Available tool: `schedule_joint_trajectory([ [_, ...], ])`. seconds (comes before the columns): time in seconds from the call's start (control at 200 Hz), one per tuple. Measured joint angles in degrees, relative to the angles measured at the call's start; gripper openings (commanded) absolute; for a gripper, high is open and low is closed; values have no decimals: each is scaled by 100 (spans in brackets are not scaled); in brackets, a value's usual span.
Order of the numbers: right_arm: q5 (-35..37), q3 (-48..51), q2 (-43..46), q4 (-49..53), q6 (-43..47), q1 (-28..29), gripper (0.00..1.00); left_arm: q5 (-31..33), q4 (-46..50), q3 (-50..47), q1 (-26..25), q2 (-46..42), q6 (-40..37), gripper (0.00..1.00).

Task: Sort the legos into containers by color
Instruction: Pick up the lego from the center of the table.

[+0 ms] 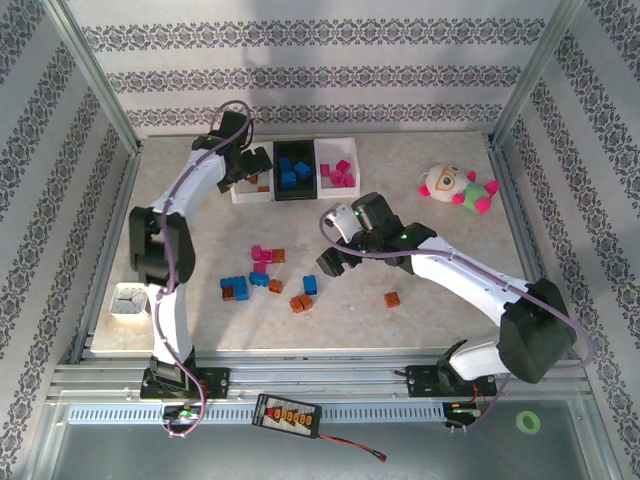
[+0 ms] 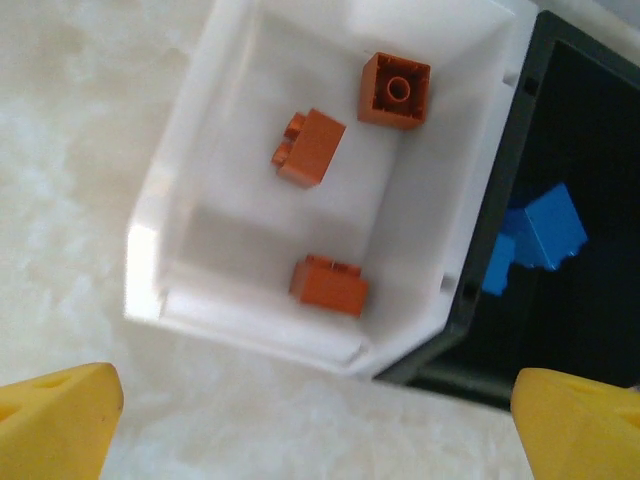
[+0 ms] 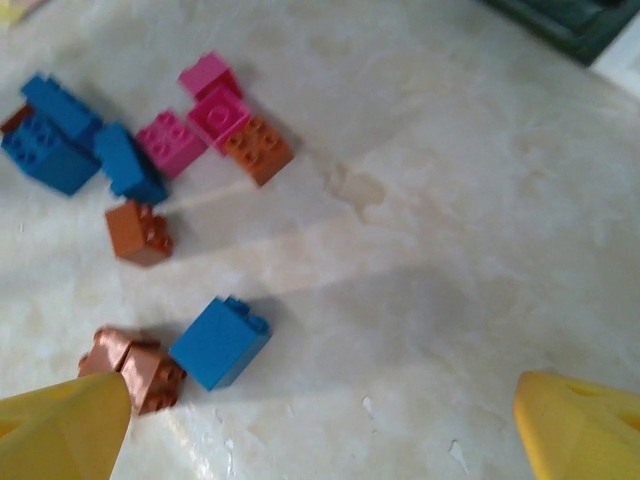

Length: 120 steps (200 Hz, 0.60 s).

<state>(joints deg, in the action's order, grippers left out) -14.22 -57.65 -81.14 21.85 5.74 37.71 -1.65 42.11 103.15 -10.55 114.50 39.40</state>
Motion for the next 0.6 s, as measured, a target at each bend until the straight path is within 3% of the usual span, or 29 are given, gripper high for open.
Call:
schedule_joint_trajectory([
  [0.335,391,-894,-1493,509,13,885,98,199,-678,-3130,-26,-2514,444,99],
  [0.599,929,-1729,-2636,1180,-426,1126,97,446,-481,-4481,-28,-3899,570,99],
])
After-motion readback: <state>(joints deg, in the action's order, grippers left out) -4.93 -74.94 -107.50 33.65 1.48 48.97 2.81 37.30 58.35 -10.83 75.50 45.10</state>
